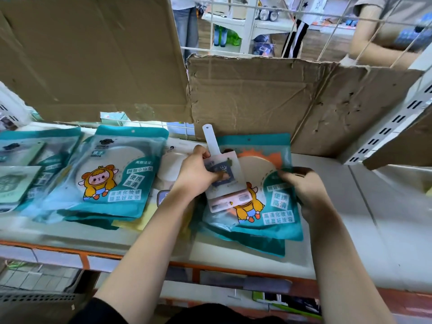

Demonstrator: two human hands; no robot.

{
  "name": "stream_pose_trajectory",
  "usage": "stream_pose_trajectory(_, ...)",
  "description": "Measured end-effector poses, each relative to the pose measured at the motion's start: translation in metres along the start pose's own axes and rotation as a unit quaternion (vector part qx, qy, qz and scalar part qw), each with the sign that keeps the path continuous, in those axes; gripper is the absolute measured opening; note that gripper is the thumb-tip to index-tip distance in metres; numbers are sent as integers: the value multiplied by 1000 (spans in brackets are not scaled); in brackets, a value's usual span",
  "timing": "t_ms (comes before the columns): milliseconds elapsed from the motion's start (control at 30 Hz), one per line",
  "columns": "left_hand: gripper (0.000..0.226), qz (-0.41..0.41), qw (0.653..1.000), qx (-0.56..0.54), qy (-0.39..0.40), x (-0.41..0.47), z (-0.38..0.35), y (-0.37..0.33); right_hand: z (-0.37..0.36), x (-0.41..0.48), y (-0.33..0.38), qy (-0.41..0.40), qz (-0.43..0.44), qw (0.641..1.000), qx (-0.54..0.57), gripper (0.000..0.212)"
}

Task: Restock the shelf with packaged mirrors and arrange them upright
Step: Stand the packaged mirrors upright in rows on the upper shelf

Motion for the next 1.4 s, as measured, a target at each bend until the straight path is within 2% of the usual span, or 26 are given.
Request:
stream_pose_trajectory(100,43,-2,996,-88,-34,-5,11,4,-19,-9,1,67,-39,994,82,14)
stream_pose_trajectory(200,42,28,975,-213,-53,-12,16,18,-26,-14,2,103,-29,985,133,10)
stream_pose_trajectory(267,43,47,948,-310,-55,-15,17,25,-23,-18,-1,103,-16,982,158,7)
stream_pose_trajectory(400,49,36,928,-367,-52,-19,10,21,-2,-27,-3,87,19,980,180,9)
stream_pose_trajectory(500,29,49,909,-415,6,-29,-10,14,26,-35,-2,69,45,979,186,9)
stream_pose_trajectory(600,18,0,910,-410,63,-33,-21,-2,60,-43,0,30,75,966,244,10)
stream_pose_trajectory(700,20,-61,916,-388,76,-44,-28,-31,92,-55,2,-4,94,955,281,17)
stream_pose_trajectory(767,19,-79,919,-379,73,-51,-40,-53,115,-64,5,-15,106,952,285,13)
stream_pose_trajectory(1000,17,-47,886,-453,84,-99,-128,-124,245,-112,-1,-71,136,936,316,10)
stream_pose_trajectory(1133,17,-57,880,-460,106,-131,-182,-183,324,-140,0,-96,148,931,320,8)
stream_pose_trajectory(1267,16,-70,878,-449,151,-168,-251,-241,412,-167,-14,-157,160,917,329,19)
stream_pose_trajectory(1400,15,-74,881,-427,188,-208,-317,-276,494,-198,-44,-211,145,905,340,17)
Point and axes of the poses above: each hand's wrist, its own x-axis towards the middle knuckle, its own z-axis out of the back of the hand, y = z × x, the point moved 9 cm from there along x, towards the middle knuckle, and after that the axes turned 9 degrees about x, right-handed, at the moved point
